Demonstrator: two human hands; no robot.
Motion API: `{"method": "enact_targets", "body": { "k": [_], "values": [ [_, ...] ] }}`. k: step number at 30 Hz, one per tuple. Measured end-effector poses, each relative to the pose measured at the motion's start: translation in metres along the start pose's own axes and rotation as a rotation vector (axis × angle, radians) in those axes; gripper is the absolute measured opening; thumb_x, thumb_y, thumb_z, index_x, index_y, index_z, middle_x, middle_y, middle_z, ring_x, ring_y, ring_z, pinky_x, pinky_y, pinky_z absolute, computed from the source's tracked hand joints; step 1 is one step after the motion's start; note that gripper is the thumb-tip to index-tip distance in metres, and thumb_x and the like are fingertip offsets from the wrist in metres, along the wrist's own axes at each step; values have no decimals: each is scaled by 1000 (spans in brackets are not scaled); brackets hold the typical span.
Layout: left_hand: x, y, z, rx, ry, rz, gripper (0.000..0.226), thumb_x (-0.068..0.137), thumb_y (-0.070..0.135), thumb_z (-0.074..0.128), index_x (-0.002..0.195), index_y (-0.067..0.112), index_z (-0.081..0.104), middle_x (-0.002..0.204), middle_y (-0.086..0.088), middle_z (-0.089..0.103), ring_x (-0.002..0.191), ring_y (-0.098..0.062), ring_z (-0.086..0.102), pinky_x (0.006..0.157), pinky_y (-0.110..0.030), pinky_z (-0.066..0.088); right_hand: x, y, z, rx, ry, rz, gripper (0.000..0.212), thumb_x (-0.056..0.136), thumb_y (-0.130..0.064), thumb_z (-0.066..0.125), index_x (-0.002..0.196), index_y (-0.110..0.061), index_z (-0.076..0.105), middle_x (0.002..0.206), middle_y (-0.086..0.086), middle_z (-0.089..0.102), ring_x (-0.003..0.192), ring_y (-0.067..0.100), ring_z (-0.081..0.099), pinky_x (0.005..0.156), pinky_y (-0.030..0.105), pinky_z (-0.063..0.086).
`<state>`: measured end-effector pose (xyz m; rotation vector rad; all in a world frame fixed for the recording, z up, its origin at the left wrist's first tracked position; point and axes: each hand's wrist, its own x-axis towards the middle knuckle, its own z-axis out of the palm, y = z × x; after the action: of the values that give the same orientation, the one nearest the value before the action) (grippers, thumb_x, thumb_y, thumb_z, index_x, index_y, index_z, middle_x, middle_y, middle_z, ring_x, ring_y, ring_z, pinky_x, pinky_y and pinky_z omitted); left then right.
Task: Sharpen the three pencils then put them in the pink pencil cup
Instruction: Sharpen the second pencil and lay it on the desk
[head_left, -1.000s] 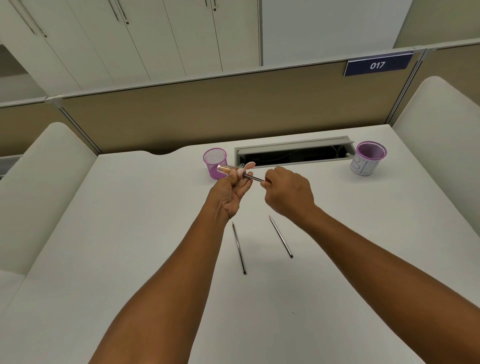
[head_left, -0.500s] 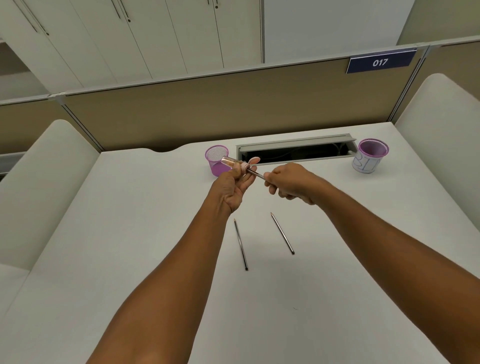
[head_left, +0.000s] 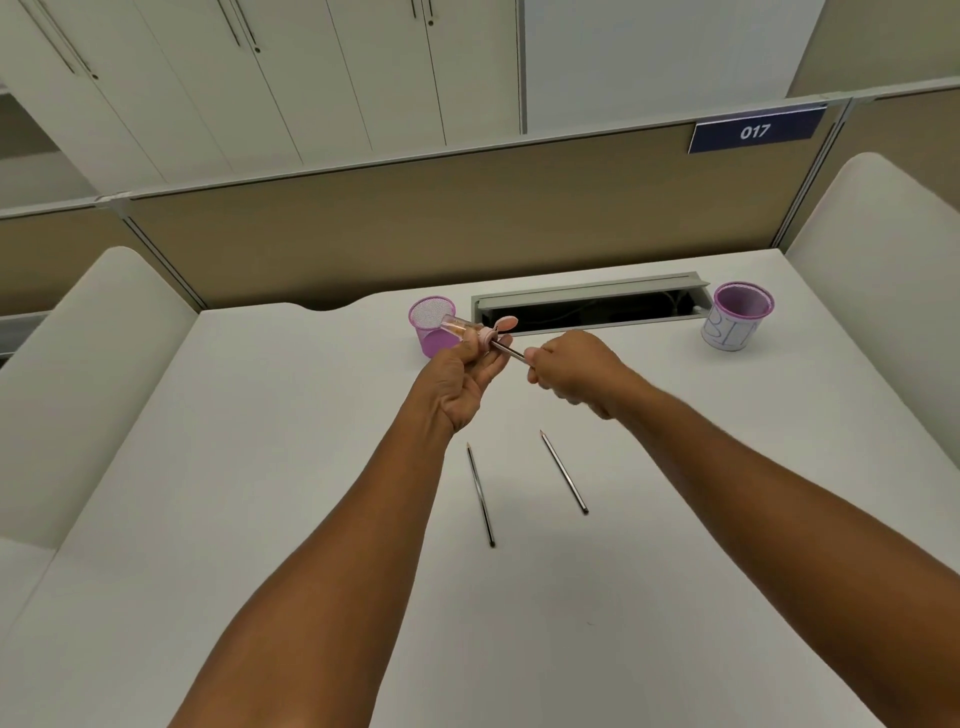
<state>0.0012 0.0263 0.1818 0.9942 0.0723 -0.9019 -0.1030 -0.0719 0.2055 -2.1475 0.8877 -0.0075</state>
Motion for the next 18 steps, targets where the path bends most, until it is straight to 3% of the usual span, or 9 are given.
{"method": "enact_targets", "body": {
  "k": [2,5,8,11,13,16,18],
  "values": [
    [1,-1,-2,21,6,-1,14,101,5,44,91,5,54,82,-13,75,90,-28,68,101,-43,48,3,-1,-6,255,-112,122,37,100,-29,46,83,-4,68,75,9,61,59,17,47,56,27,39],
    [3,0,-4,-18,13,6,11,102,6,44,97,5,54,86,-15,75,88,-27,69,98,-43,50,4,-1,-1,111,-45,16,37,98,-35,49,90,-3,66,77,8,59,65,18,49,56,28,38],
    [3,0,-4,-38,25,17,13,102,5,43,94,4,53,82,-14,75,78,-25,72,86,-38,55,4,2,11,-265,159,-166,27,94,-39,55,96,-12,57,89,3,55,77,21,51,63,30,38],
    [1,0,-1,-61,30,11,13,102,6,44,93,4,54,82,-15,74,81,-26,72,82,-37,56,5,13,25,-454,481,-423,12,92,-22,61,87,-10,58,82,5,51,59,21,42,53,30,31],
    [-1,1,1,-58,29,12,14,102,6,44,92,5,54,83,-16,73,89,-29,70,82,-38,55,3,17,29,-482,599,-543,15,83,-11,69,73,-7,59,70,9,51,48,20,30,47,24,19],
    [-2,0,0,-34,10,8,13,102,6,44,93,5,54,87,-15,73,95,-30,68,81,-37,56,3,15,24,-502,548,-562,16,84,-6,64,71,-7,55,68,8,47,49,22,35,48,25,16],
    [-1,-2,-2,-23,2,-3,13,102,7,44,95,5,55,97,-16,72,101,-32,66,87,-39,54,5,8,15,-544,372,-417,16,91,-12,53,75,-12,50,71,3,45,57,21,42,50,27,22]
  ]
}}
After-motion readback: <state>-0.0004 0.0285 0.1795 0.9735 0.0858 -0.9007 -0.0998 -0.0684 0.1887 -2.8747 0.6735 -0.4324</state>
